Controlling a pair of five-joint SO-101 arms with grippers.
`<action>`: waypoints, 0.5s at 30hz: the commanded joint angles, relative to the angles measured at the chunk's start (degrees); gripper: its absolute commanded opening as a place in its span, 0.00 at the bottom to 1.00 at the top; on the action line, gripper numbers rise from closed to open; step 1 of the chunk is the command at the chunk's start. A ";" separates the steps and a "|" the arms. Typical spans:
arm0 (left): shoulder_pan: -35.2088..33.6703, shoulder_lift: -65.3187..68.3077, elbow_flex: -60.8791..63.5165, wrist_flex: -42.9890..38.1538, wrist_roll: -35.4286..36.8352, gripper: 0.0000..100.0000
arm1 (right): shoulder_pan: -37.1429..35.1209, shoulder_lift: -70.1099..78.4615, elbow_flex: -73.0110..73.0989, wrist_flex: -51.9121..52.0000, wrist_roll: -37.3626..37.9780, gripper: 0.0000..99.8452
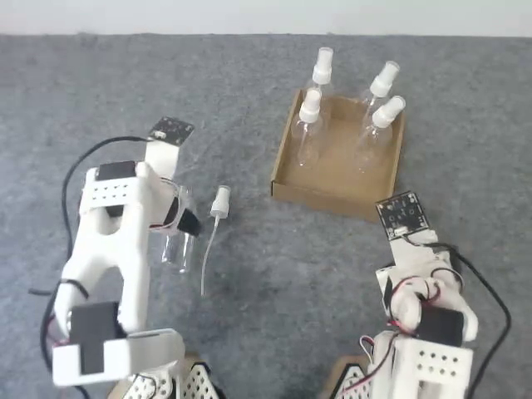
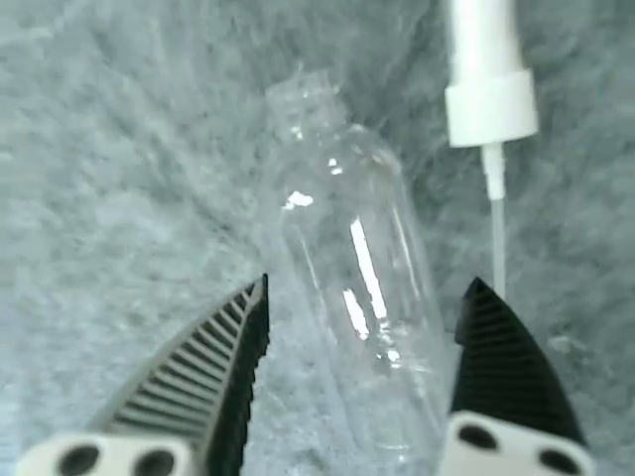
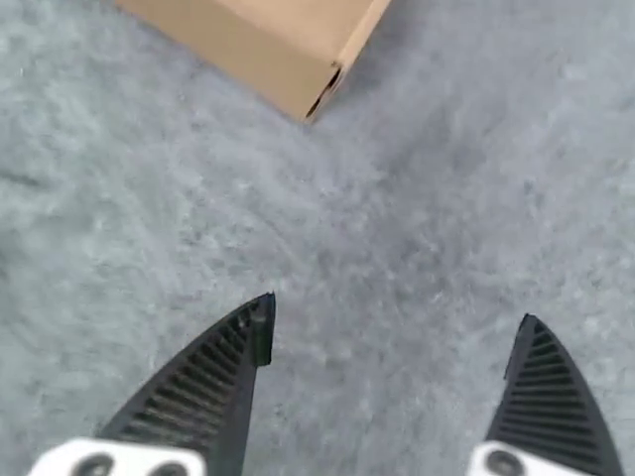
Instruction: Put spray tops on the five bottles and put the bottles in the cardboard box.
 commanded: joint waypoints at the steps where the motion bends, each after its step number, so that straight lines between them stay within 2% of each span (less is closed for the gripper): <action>1: -1.14 1.58 -2.42 -1.14 -0.62 0.27 | 0.66 2.68 -2.20 -0.40 0.26 0.31; 6: -0.62 6.77 -0.48 -4.75 -0.62 0.26 | 0.75 4.62 -2.20 -0.92 0.26 0.31; 12: 0.26 4.40 1.45 -7.91 -0.62 0.10 | 0.75 4.88 -2.20 -0.92 0.26 0.31; 15: 0.35 -2.64 1.63 -5.54 -0.53 0.07 | 0.75 5.41 -2.20 -0.92 0.26 0.31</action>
